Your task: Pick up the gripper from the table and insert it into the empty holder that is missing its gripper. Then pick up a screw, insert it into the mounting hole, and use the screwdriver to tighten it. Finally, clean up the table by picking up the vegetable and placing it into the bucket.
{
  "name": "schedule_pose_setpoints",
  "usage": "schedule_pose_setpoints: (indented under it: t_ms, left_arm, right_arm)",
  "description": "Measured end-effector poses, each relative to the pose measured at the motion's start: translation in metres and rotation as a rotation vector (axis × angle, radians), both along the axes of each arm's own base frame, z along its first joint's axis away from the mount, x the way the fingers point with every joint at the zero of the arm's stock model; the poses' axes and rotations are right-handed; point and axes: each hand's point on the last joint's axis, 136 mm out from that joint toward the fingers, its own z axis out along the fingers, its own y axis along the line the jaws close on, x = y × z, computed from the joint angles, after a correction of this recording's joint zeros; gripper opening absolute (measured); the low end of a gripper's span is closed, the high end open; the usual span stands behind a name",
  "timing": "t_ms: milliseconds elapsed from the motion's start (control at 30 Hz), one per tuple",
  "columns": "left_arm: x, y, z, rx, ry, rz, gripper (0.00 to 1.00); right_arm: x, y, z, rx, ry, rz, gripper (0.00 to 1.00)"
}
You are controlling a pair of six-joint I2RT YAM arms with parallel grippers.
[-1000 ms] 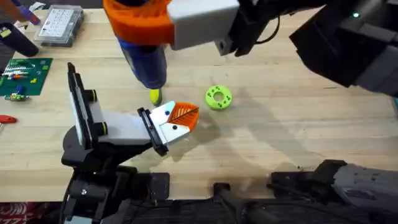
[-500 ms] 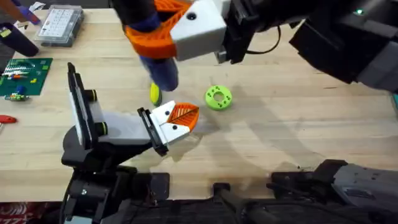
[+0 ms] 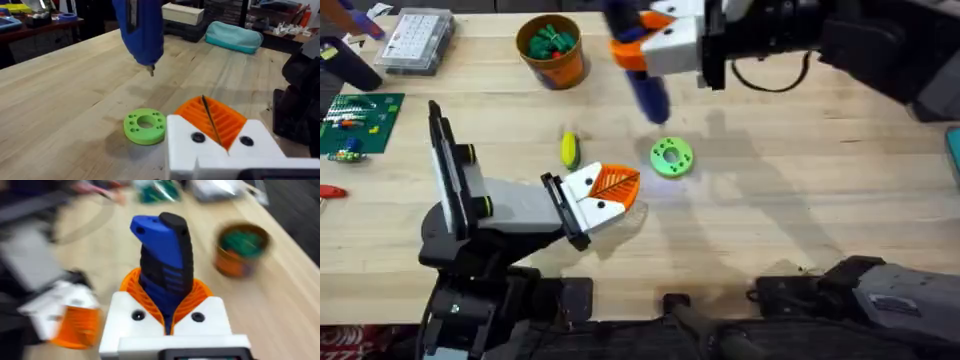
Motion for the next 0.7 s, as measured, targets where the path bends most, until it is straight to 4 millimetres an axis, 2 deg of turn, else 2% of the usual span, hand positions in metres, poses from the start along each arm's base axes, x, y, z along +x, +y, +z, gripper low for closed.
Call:
schedule_pose_setpoints:
  t_ms: [133,267,400,433,700]
  left_arm:
    - [0.0,0.0,0.0,0.0,0.0,0.0,0.016]
    - [0.0,0.0,0.0,0.0,0.0,0.0,0.016]
    - [0.0,0.0,0.0,0.0,0.0,0.0,0.016]
    - [0.0,0.0,0.0,0.0,0.0,0.0,0.016]
    - [0.0,0.0,0.0,0.0,0.0,0.0,0.016]
  right_arm:
    - [0.033,-0.025,-0.028,-0.17,-0.076,-0.192,0.042]
    - [0.055,-0.048,-0.049,-0.349,-0.158,-0.342,0.039]
    - [0.062,-0.081,-0.075,-0.574,-0.193,-0.434,0.041]
    - [0.07,-0.104,-0.086,-0.713,-0.232,-0.497,0.04]
    - [0.074,-0.152,-0.131,-0.989,-0.167,-0.521,0.042]
